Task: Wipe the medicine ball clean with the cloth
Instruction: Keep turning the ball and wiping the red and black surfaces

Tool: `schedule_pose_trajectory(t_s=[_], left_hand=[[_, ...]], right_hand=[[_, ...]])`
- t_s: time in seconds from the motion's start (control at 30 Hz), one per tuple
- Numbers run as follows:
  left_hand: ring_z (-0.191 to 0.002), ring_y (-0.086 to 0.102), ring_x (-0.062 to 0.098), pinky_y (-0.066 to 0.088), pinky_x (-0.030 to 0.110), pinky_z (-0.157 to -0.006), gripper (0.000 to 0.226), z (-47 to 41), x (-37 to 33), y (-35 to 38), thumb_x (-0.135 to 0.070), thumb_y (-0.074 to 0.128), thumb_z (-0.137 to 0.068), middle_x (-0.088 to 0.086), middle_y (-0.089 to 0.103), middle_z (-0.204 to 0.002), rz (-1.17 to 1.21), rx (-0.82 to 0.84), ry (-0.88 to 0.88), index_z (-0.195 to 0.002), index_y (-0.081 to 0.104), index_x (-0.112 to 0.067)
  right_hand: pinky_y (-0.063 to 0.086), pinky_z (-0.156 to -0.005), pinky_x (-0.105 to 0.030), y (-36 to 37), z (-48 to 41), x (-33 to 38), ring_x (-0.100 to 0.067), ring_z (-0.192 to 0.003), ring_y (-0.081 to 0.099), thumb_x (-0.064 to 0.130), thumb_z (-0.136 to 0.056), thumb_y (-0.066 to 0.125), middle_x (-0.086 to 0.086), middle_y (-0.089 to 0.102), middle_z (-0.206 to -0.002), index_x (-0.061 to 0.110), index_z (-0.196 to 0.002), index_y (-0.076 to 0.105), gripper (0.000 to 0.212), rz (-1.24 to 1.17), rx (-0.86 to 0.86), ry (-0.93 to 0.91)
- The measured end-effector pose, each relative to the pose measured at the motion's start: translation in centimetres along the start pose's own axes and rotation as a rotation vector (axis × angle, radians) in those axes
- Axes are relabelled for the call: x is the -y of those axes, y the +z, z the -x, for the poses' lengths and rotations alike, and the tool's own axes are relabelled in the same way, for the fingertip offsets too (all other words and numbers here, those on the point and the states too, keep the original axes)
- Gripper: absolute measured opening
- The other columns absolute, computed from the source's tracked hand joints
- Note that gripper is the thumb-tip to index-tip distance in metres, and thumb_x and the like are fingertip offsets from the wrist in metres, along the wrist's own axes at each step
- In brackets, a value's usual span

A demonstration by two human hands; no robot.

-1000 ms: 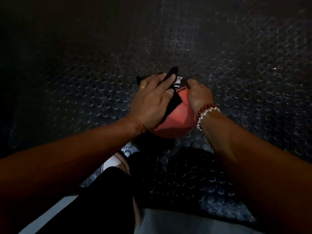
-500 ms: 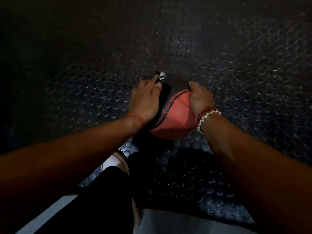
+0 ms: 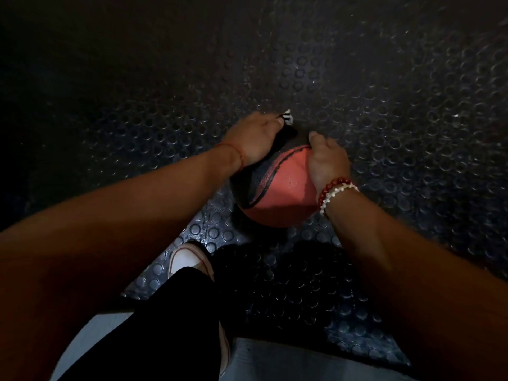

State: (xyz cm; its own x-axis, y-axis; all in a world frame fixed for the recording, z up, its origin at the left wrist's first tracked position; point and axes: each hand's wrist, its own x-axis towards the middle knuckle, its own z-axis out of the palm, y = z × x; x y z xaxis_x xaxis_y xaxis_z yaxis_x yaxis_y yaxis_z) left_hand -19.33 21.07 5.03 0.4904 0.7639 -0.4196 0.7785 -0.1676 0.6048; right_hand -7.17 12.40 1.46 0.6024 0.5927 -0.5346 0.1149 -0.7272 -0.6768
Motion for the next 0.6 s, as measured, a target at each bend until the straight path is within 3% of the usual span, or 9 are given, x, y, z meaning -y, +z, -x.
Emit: schedule_pose_trajectory(t_s=[0.1, 0.23, 0.33, 0.5, 0.6], left_hand=[[-0.125, 0.050, 0.033, 0.037, 0.039, -0.107, 0.045, 0.1, 0.8, 0.4, -0.034, 0.032, -0.102, 0.018, 0.059, -0.132, 0.092, -0.012, -0.105, -0.126, 0.062, -0.010], [-0.136, 0.037, 0.031, 0.023, 0.038, -0.118, 0.046, 2.5, 1.1, 1.4, -0.040, 0.030, -0.103, 0.008, 0.044, -0.146, 0.142, -0.149, -0.194, -0.145, 0.046, -0.028], [-0.139, 0.029, 0.026, 0.016, 0.029, -0.114, 0.046, 5.4, 0.5, 2.2, -0.036, 0.033, -0.105, 0.003, 0.036, -0.152, -0.013, -0.223, -0.032, -0.150, 0.037, -0.028], [-0.135, 0.035, 0.028, 0.020, 0.029, -0.113, 0.053, 4.8, -0.7, 1.7, -0.042, 0.029, -0.100, 0.007, 0.045, -0.148, -0.264, -0.167, 0.269, -0.146, 0.046, -0.021], [-0.135, 0.033, 0.024, 0.018, 0.024, -0.109, 0.045, 3.6, -1.5, 0.8, -0.034, 0.032, -0.105, 0.003, 0.043, -0.149, -0.241, -0.077, 0.216, -0.148, 0.041, -0.024]], right_hand=[[0.032, -0.103, -0.033, 0.0, 0.2, 0.0, -0.027, -0.124, 0.048, 0.049, -0.093, 0.040, -0.016, 0.054, -0.134, 0.013, -0.122, 0.061, 0.051, -0.019, -0.017, 0.029], [0.032, -0.105, -0.034, -0.2, -0.2, 0.3, -0.028, -0.127, 0.046, 0.047, -0.094, 0.039, -0.015, 0.054, -0.136, 0.010, -0.125, 0.060, 0.053, -0.012, -0.013, 0.044], [0.034, -0.099, -0.031, -0.4, -0.6, 0.3, -0.029, -0.124, 0.049, 0.046, -0.095, 0.039, -0.015, 0.055, -0.135, 0.009, -0.123, 0.061, 0.051, -0.009, -0.006, 0.053], [0.031, -0.083, -0.025, -0.1, -0.6, -0.1, -0.024, -0.110, 0.054, 0.042, -0.097, 0.034, -0.014, 0.058, -0.128, 0.012, -0.117, 0.063, 0.047, 0.002, 0.012, 0.031], [0.030, -0.084, -0.024, -0.2, -0.8, 0.0, -0.021, -0.109, 0.054, 0.043, -0.097, 0.035, -0.012, 0.059, -0.127, 0.012, -0.117, 0.064, 0.047, -0.012, 0.017, 0.013]])
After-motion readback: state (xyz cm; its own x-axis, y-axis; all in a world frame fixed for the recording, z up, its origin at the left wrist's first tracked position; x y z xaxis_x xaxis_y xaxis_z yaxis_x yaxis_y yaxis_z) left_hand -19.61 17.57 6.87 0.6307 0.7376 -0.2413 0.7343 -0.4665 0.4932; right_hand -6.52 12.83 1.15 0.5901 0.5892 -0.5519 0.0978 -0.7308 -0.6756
